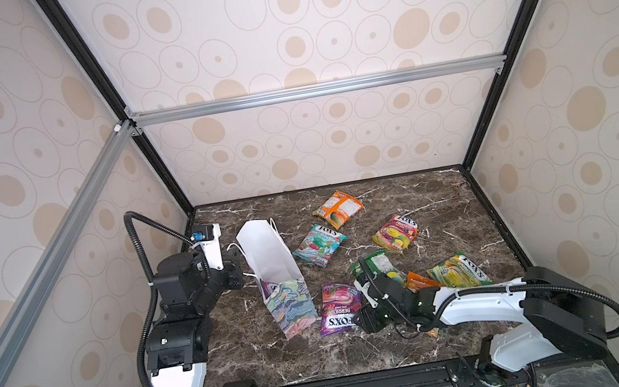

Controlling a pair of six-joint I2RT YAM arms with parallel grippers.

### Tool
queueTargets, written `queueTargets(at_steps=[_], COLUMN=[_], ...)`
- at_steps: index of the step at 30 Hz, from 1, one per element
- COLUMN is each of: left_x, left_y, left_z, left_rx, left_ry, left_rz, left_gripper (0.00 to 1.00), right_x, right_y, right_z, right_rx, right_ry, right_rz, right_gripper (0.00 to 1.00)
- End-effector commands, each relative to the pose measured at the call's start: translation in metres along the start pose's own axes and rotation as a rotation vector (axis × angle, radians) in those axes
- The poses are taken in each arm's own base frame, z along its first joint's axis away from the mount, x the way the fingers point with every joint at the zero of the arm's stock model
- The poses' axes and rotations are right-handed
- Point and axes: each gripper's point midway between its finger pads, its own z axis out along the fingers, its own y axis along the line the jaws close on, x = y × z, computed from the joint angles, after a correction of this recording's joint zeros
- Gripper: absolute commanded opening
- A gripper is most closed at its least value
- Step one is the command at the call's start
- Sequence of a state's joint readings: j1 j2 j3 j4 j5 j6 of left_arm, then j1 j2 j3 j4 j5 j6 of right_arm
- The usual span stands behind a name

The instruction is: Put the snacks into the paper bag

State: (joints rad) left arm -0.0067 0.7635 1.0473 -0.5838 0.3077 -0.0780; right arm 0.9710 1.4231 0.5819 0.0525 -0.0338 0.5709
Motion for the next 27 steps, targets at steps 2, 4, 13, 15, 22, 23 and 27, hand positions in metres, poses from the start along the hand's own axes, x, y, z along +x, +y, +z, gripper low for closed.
queueTargets(at_steps=[2,4,13,15,22,23,27], left_x=[-0.006,-0.006,-0.006,-0.006,-0.007,-0.007,-0.008], left_y=[-0.001,-0.001,-0.002,-0.002,-0.003,-0.003,-0.004], left_z=[-0.002,-0.002,-0.001,-0.001,-0.002,-0.002,-0.002], left_rx=[0.002,0.003,0.009,0.012,0.016,0.017,0.02], left_ry=[-0.014,-0.014,-0.011,-0.008,-0.012,-0.013,-0.019], left_rz=[0.002,0.002,0.003,0.002,0.004,0.004,0.005], left_gripper=[0.02,0.02,0.02,0.01,0.01,0.01,0.02], right_x=[-0.01,-0.011,-0.013,-0.012,-0.012,-0.011,-0.011], right_y=[0.002,0.003,0.006,0.005,0.002,0.001,-0.002], right_z=[0.002,0.004,0.01,0.011,0.009,0.009,0.012], right_rx=[-0.004,-0.009,-0.038,-0.038,-0.016,-0.009,0.014], right_ry=[-0.02,-0.022,-0.038,-0.035,-0.033,-0.029,-0.014], right_rz=[-0.004,0.0,0.078,0.094,0.123,0.127,0.133], right_gripper=[0.62,0.61,0.51,0.5,0.43,0.44,0.45])
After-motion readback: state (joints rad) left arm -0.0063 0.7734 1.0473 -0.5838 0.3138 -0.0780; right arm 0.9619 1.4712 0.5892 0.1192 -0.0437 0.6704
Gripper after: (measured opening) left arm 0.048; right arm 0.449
